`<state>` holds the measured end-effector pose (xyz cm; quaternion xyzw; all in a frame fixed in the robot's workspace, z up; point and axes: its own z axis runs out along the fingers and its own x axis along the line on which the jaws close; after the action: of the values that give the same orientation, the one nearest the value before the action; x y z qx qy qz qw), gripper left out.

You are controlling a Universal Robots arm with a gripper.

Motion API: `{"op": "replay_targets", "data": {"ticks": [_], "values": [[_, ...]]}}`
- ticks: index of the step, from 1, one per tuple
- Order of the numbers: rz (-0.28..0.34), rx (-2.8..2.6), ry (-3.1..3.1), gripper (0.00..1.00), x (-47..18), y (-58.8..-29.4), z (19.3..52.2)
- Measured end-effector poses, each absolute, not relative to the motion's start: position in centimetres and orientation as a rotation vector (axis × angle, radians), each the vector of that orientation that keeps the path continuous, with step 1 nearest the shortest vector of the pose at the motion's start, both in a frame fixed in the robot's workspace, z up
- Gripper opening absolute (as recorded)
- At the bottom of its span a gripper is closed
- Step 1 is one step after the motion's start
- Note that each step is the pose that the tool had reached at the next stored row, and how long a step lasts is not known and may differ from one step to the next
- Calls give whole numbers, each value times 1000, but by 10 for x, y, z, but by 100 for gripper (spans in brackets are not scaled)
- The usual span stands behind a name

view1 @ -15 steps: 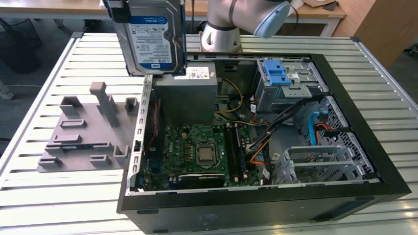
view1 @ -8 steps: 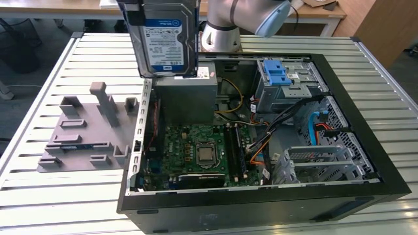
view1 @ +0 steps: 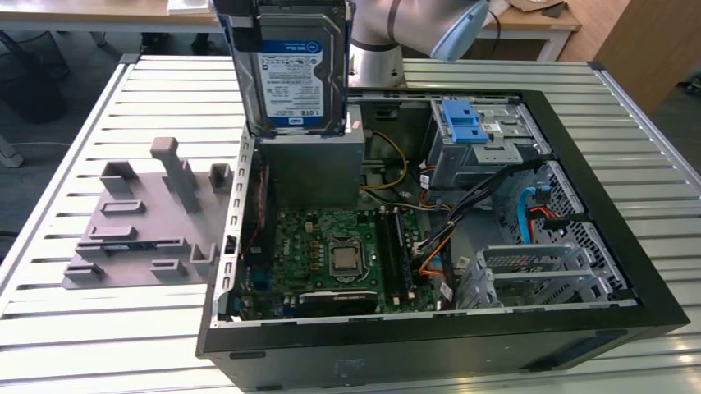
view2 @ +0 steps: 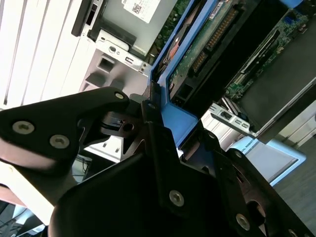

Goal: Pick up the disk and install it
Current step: 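Pick up the disk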

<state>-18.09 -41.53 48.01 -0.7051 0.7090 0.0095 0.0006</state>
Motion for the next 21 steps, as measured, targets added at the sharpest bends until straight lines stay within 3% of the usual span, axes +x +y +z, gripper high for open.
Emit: {"op": "replay_targets", "data": {"ticks": [21], "values": [[19,-2210,2222,36,-147,-433,467]]}}
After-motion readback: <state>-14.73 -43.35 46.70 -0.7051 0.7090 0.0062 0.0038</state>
